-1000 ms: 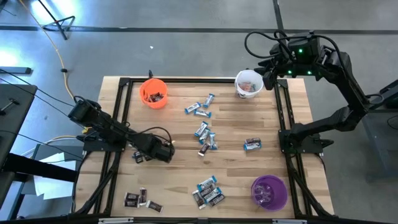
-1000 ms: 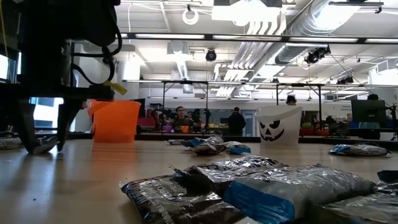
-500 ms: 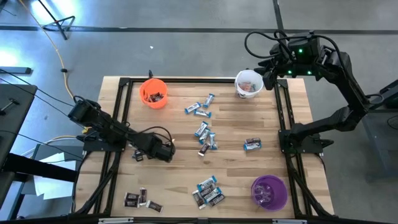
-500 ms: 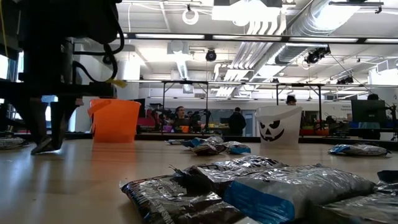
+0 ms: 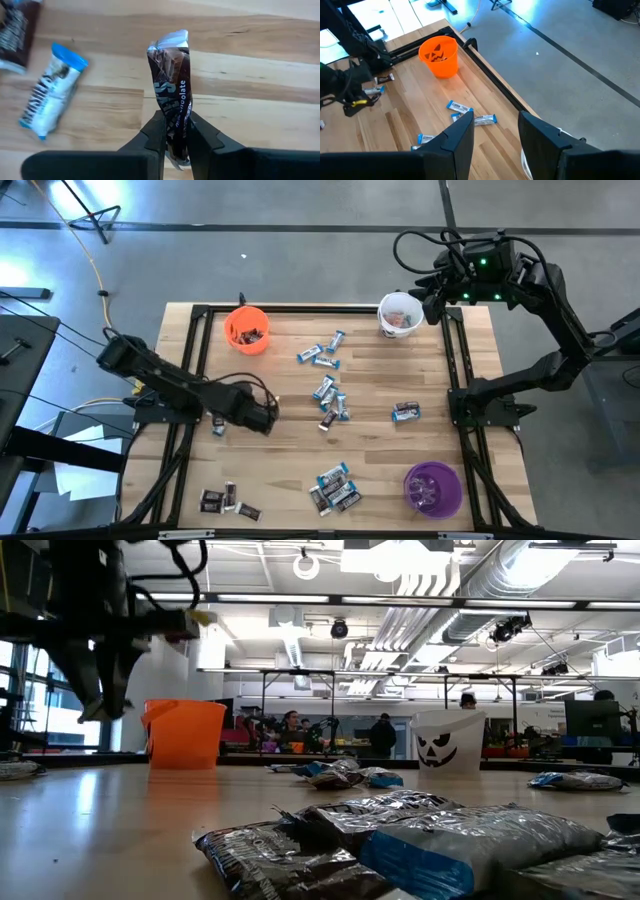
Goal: Sort candy
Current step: Put the brown chocolate into the orange bucket
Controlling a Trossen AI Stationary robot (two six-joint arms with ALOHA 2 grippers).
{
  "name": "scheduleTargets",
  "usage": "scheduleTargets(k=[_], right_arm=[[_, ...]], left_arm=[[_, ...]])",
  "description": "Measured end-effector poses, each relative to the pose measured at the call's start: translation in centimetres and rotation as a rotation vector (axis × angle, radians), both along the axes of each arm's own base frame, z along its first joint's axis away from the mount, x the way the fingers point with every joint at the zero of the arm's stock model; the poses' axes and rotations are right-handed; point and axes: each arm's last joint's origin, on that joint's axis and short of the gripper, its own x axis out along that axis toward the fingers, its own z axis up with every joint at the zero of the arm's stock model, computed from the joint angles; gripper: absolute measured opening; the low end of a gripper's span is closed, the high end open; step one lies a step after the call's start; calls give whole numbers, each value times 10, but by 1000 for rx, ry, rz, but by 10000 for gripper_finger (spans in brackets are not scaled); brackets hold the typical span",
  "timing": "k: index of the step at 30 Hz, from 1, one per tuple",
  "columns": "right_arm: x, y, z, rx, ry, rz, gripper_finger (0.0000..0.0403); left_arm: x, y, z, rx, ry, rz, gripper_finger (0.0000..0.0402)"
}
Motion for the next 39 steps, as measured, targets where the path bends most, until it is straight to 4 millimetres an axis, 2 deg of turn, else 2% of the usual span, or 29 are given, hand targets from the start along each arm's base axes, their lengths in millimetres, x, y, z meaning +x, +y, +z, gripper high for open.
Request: scheduleTargets(k=[7,12,17,28,39], right_arm=[[0,0,0,0,0,0,149],[0,0,0,0,0,0,149],[0,0,0,0,0,0,149],[0,0,0,0,0,0,149],[0,0,0,0,0,0,149]], left_arm=[[-11,10,47,39,-65,-104,42],[-23,18,84,146,-79,-188,42],[-33,24,112,267,-81,-275,42],[-40,37,155,519,-53,-406,42],[-39,75,190,766,64,-455,42]])
